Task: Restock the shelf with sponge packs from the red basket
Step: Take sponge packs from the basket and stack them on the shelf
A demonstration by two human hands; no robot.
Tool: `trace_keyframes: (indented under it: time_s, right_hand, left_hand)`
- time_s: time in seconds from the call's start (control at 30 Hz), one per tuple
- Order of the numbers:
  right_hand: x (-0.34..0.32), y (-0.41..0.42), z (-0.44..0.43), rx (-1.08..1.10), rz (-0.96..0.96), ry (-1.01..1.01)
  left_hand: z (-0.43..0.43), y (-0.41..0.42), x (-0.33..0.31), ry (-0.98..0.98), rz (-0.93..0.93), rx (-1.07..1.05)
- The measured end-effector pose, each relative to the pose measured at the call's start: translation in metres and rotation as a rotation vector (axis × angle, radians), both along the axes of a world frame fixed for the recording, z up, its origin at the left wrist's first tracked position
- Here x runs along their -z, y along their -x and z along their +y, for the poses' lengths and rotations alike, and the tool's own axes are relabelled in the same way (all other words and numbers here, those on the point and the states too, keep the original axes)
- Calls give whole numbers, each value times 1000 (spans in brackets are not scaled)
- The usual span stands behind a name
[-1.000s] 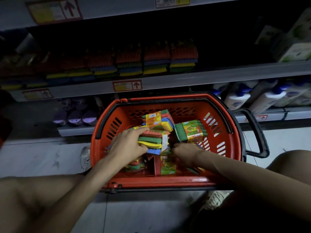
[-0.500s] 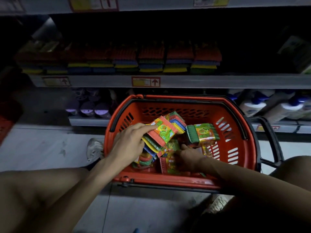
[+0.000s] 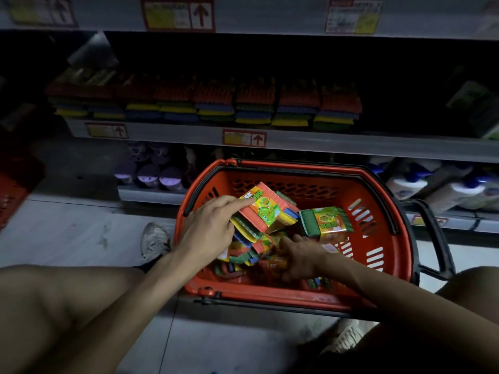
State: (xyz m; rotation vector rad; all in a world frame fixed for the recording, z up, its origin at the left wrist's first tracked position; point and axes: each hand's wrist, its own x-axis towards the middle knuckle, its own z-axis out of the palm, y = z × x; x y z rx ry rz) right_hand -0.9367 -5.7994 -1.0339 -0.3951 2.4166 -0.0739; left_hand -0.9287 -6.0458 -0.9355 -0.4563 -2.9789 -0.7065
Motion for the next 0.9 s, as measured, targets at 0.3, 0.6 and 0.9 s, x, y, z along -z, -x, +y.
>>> trace_keyframes:
  time_s: [0.3,0.6,0.9]
  right_hand:
    - [-85,0,38,418,-229,402]
    - [-165,-12,68,965,-199,1126]
    - [-178,-34,84,1129,12,1547]
  left_hand:
    - [-2,7,-13,-66,45,-17]
    - [17,13,-41,-464,1,-104]
    - [75,0,-61,-800,-208,78]
